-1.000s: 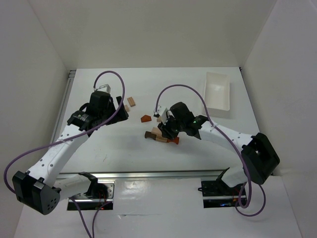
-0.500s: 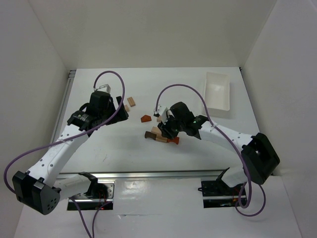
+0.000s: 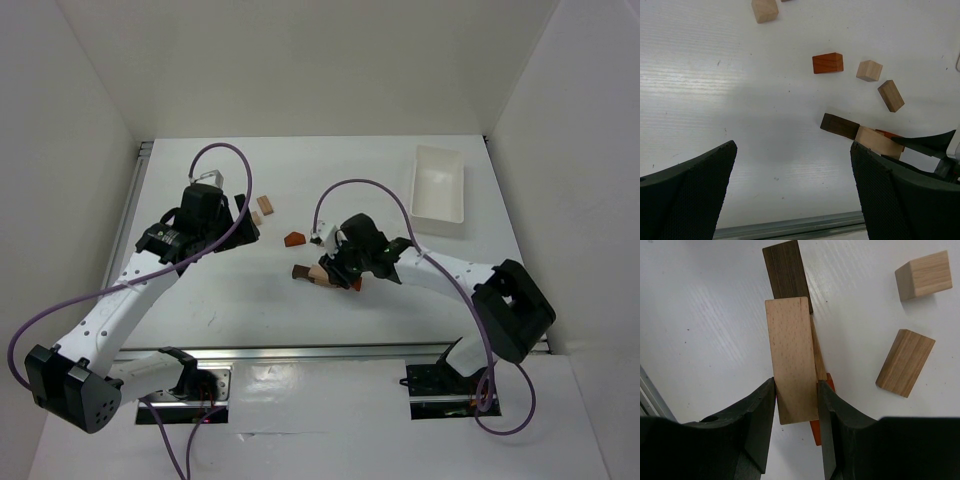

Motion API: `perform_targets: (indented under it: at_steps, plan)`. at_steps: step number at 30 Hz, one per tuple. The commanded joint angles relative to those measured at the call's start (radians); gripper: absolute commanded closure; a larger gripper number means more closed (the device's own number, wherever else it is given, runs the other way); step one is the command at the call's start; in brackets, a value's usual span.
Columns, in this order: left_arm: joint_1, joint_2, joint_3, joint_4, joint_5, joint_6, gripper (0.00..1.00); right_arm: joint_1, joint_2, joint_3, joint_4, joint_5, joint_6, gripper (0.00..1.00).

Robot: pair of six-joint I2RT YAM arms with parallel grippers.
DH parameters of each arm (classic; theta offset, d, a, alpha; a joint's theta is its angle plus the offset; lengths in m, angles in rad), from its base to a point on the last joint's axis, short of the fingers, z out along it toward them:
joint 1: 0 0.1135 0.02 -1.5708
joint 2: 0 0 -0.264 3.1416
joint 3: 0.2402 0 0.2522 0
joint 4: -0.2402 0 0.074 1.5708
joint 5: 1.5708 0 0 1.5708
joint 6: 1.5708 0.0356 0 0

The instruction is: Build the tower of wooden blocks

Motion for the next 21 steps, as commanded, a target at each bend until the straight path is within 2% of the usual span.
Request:
perform_targets:
  at_steps: [1,4,5,21]
  plan:
    - [-0.004,-0.008,-0.004,0.003,-0.009,-0.011,0.00,0.005,-0.002,-0.015,0.089,0.021,-0.018,0.92]
    - [-0.004,-0.008,-0.004,0.003,-0.009,-0.011,0.00,0.005,-0.002,-0.033,0.114,0.021,-0.043,0.91]
    - [-0.004,-0.008,-0.004,0.003,-0.009,-0.011,0.00,0.005,-0.002,-0.034,0.114,0.012,-0.055,0.88]
    - [-0.004,0.001,-0.004,0.003,-0.009,-0.001,0.00,0.005,-0.002,-0.054,0.161,-0.002,-0.106,0.86]
